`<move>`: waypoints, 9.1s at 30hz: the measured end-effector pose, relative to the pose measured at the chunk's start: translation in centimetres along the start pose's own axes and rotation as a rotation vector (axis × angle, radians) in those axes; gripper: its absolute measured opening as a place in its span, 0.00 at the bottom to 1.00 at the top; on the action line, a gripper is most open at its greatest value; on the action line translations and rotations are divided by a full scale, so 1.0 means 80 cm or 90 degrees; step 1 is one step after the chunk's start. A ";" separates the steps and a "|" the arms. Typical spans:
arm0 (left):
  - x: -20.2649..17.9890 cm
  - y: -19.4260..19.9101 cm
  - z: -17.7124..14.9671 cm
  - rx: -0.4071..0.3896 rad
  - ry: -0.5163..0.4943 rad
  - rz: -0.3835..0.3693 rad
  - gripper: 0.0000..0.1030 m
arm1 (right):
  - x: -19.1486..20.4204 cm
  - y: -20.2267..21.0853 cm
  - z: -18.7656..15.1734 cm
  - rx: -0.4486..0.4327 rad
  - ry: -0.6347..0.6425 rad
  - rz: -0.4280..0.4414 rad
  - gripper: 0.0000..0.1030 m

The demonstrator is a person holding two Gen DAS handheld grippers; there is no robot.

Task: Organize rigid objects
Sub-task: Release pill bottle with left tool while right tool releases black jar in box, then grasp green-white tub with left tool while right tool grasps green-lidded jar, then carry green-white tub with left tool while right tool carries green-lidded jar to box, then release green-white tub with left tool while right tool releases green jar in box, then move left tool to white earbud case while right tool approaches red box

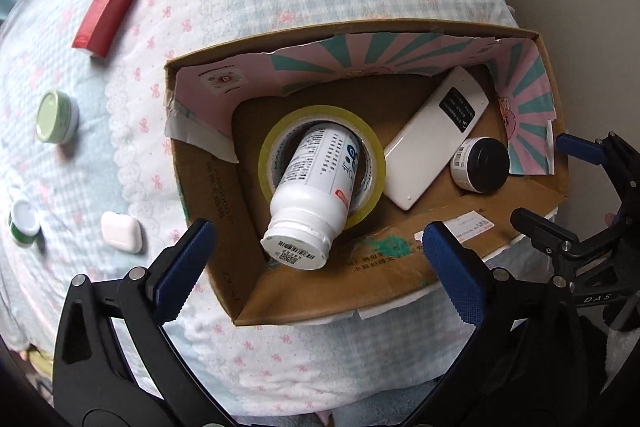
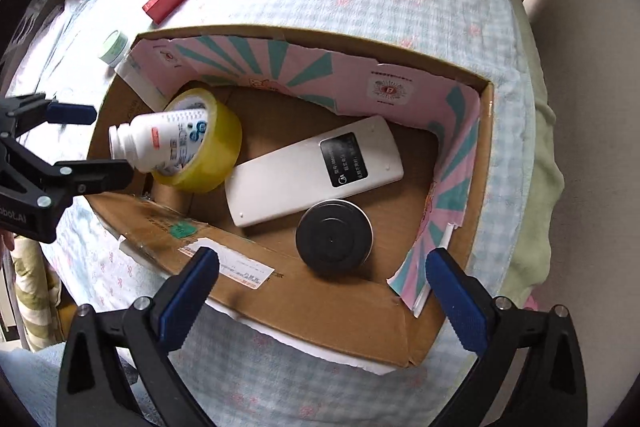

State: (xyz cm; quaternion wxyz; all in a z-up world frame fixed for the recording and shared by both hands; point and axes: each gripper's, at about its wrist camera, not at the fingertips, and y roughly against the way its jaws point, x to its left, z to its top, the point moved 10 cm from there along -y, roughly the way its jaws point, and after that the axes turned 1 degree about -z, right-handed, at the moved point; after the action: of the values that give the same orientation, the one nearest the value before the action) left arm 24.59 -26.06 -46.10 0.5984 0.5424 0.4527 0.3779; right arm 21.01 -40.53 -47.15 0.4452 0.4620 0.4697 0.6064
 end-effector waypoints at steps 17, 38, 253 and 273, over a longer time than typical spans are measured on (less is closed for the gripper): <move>0.034 0.108 -0.038 -0.122 0.062 0.007 1.00 | 0.047 0.070 0.029 -0.028 0.028 -0.010 1.00; 0.254 0.308 -0.179 -0.319 0.222 0.102 1.00 | 0.280 0.209 0.105 -0.146 0.198 -0.046 1.00; 0.089 0.203 -0.039 -0.267 0.040 0.009 1.00 | 0.067 0.174 0.047 -0.268 -0.048 -0.107 1.00; 0.285 0.151 -0.135 -0.223 0.159 0.123 1.00 | 0.220 0.167 0.199 -0.227 -0.034 -0.010 1.00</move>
State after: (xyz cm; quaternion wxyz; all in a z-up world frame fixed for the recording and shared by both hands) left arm 21.72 0.26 -37.19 0.5837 0.4204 0.3966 0.5703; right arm 32.09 -23.06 -29.48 0.5371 0.3880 0.3467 0.6638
